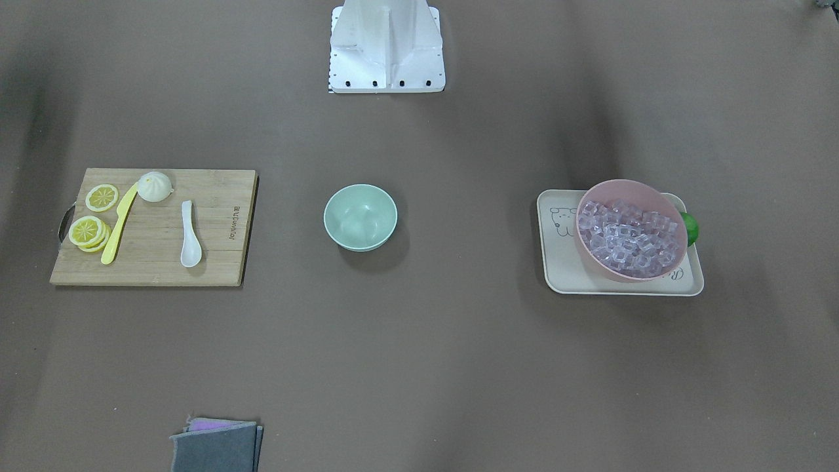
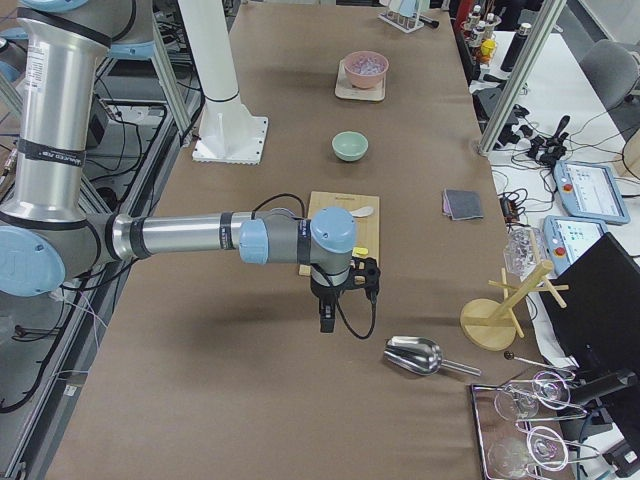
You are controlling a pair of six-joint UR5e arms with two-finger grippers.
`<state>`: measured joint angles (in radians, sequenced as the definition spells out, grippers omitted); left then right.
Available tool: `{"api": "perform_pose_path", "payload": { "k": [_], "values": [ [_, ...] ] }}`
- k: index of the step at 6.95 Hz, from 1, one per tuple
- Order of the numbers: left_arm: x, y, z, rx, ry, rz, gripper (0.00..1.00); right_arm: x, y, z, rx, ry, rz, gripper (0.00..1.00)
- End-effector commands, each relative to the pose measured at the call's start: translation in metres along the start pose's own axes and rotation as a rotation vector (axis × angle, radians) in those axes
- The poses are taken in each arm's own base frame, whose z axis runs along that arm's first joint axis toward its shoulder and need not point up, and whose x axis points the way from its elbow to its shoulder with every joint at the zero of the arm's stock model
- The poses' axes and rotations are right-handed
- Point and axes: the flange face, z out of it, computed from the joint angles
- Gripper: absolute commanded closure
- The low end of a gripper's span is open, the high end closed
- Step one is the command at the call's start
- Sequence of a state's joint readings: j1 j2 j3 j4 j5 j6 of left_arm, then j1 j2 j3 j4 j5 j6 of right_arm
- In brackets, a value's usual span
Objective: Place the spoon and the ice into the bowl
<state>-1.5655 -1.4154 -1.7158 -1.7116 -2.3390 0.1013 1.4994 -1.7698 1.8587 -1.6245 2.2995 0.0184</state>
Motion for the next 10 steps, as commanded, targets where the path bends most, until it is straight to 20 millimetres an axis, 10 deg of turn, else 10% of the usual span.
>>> {"api": "perform_pose_path", "payload": {
  "k": [1,6,10],
  "values": [
    [-0.001,0.007,0.003,-0.009,0.0,-0.004,0.01,0.0,0.001,0.001,-0.001,0.0,0.0,0.0],
    [0.027,-0.012,-0.028,0.058,-0.008,0.058,0.01,-0.027,-0.007,-0.025,0.05,-0.044,-0.044,0.0],
    [0.025,-0.041,-0.03,0.259,-0.029,0.232,0.01,-0.086,-0.042,-0.101,0.214,-0.05,-0.168,0.0]
  ]
}}
